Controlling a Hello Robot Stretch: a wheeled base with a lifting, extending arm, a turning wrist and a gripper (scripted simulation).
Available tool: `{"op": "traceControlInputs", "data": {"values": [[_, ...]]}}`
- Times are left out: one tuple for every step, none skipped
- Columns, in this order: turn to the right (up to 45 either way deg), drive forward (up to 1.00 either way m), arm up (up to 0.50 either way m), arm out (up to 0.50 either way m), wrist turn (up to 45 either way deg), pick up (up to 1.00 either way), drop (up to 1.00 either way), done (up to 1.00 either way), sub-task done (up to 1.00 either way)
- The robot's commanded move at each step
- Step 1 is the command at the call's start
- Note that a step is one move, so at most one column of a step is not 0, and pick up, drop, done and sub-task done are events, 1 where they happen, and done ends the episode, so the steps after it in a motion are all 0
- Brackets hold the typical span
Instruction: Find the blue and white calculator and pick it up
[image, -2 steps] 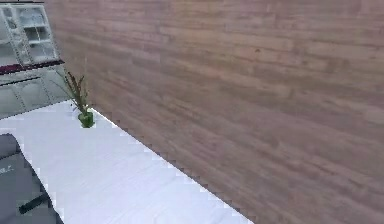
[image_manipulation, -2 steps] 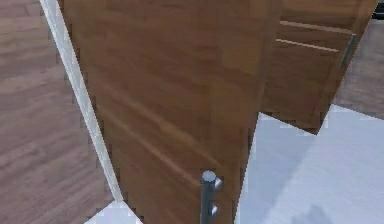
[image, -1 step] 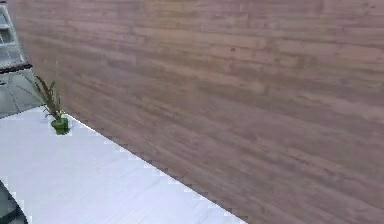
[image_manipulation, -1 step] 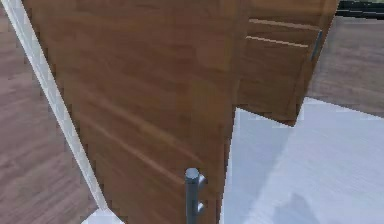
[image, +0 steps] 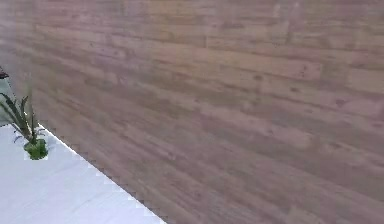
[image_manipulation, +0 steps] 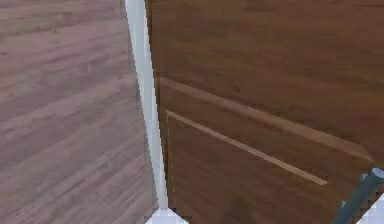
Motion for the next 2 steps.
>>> {"op": "traceControlInputs", "data": {"values": [[-45.0,0.0,0.0,0.0,0.0,0.0,0.0,0.0,0.0],[0.0,0.9,0.0,0.0,0.0,0.0,0.0,0.0,0.0]]}}
